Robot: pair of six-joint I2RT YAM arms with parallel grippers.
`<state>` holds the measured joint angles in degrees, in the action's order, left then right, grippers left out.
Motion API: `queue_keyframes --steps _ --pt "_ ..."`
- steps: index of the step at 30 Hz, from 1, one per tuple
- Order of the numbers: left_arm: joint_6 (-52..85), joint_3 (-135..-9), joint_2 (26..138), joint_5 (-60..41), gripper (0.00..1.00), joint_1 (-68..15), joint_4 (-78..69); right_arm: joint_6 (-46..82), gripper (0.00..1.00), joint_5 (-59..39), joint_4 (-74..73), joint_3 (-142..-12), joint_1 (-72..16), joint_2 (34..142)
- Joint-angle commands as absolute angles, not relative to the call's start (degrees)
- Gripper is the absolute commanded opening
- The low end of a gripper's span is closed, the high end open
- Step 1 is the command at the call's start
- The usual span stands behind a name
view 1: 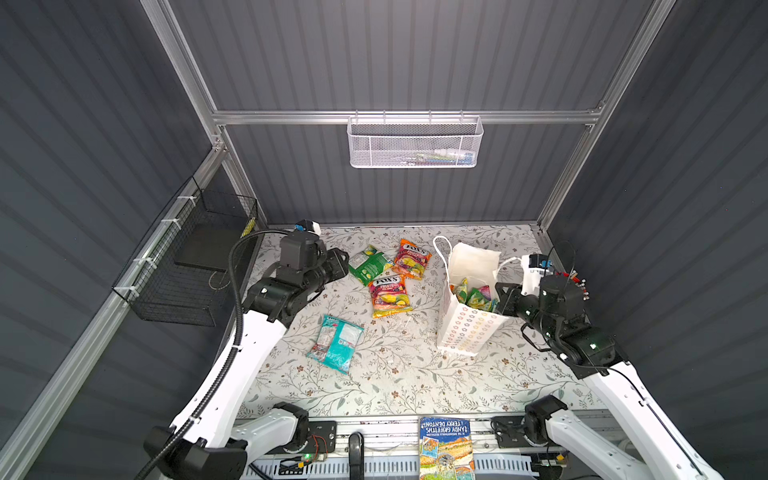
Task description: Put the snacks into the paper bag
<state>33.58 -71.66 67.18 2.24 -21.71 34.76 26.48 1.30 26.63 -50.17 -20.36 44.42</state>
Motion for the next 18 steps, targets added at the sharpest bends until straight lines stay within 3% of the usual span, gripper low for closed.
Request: queue_keyframes --steps 1,13,18 --pt "32.85 -63.7 67.99 3.0 1.0 -21.88 38.0 25.52 0.0 1.31 27.42 -49.6 -20.46 43.68" --pt "42.94 -43.76 64.02 14.43 1.0 -21.8 42.09 25.6 0.0 0.12 27.16 -49.57 -20.43 43.75" --pt "40.58 -43.28 68.79 11.24 1.0 -21.79 39.67 25.75 0.0 -0.32 27.16 -49.57 -20.46 44.12"
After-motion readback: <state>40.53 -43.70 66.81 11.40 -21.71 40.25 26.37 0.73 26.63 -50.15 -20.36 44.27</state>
